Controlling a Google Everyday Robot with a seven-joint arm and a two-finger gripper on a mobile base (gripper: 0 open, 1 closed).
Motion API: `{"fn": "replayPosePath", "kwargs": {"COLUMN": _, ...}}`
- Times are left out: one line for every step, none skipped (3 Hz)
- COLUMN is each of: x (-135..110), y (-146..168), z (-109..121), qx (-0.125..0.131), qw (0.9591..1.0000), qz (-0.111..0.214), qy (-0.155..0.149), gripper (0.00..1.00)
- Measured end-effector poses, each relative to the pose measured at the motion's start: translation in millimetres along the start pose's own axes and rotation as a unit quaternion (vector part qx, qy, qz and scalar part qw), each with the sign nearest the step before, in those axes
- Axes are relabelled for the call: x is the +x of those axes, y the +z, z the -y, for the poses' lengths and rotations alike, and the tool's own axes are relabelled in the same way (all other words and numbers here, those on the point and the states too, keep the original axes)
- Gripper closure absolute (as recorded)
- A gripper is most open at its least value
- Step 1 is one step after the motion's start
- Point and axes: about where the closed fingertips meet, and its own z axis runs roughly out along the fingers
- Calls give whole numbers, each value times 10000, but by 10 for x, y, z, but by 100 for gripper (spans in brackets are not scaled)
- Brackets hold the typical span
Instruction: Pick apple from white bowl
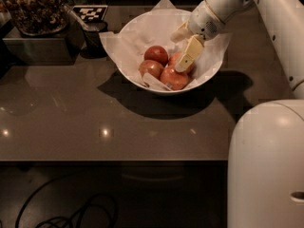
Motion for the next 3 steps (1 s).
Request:
{"fn": "replayPosePath", "kwargs": {"x": -81, "y": -62, "z": 2, "qx": 21, "qw": 9979, "qz": -456, "qy": -459, "gripper": 15}}
{"fn": "replayPosePath", "kwargs": {"x": -247, "y": -280, "z": 22, "qx": 208, "qw": 9917, "qz": -824, "qy": -960, "gripper": 12}}
{"fn": "replayPosePath", "kwargs": {"x": -370, "y": -412, "z": 88, "qx": 385, "qw": 9816, "qz": -1197, "qy": -1436, "gripper": 12}}
